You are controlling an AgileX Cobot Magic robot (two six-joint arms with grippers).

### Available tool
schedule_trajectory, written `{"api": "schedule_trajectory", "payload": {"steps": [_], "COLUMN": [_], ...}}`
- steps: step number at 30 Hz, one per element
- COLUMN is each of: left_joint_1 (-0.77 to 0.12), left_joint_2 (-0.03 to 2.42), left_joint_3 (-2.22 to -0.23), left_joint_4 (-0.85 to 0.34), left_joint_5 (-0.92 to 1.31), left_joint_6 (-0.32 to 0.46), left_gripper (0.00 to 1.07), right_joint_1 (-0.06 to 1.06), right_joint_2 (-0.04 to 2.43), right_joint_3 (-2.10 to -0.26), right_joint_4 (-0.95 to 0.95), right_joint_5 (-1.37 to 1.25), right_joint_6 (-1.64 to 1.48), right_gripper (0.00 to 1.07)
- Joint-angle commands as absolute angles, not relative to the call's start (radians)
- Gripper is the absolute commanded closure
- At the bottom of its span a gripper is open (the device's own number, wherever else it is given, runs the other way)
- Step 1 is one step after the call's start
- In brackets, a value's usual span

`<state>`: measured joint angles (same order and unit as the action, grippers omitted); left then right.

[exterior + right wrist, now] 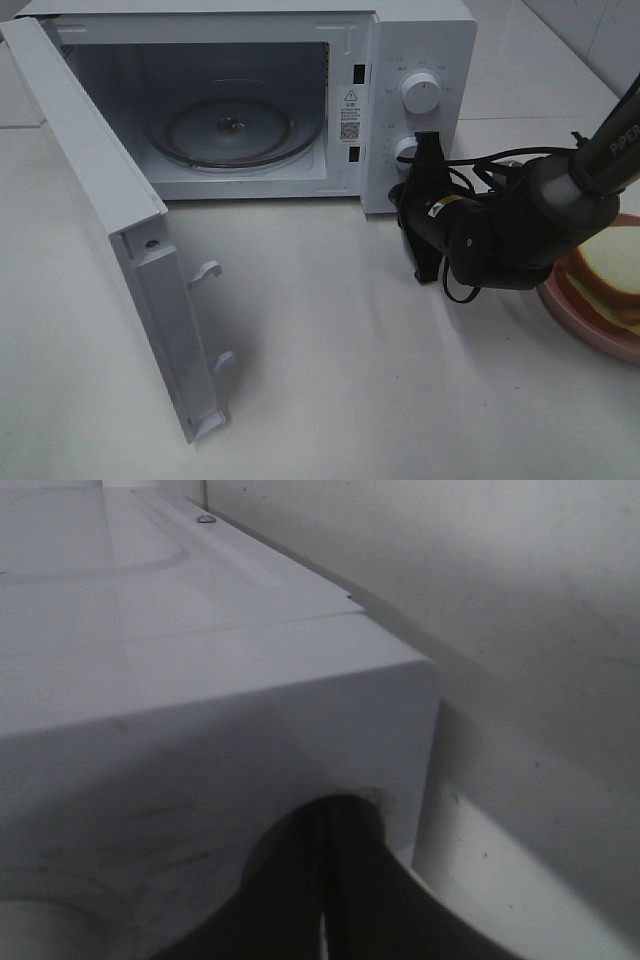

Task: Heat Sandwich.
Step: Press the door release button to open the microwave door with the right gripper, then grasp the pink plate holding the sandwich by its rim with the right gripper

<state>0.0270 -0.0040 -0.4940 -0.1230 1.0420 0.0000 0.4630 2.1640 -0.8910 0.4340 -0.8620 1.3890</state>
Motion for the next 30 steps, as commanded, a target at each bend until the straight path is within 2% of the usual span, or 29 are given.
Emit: {"api": "schedule_trajectory", "payload": {"steps": [1, 13, 30], "left_joint_1": [0.021, 0.021, 0.021], "left_joint_2": [-0.026, -0.026, -0.026], "left_joint_3": [-0.491, -0.491, -0.491], "left_joint_4": [-0.125, -0.125, -0.125], "left_joint_5": [1.030, 1.030, 1.030], "left_joint_6": [0.000, 0.000, 0.000], "left_gripper": [0.31, 0.31, 0.31], "right_joint_1": [0.430, 0.430, 0.430], "right_joint_2": [2.153, 2.079, 1.951], "right_joint_3": [-0.933, -0.869, -0.658], "right_joint_4": [0.452, 0.453, 0.373], "right_joint_5": [-1.051, -0.954, -0.910], "right_joint_6": [1.367, 1.227, 1.146], "right_gripper": [1.07, 1.07, 1.07]}}
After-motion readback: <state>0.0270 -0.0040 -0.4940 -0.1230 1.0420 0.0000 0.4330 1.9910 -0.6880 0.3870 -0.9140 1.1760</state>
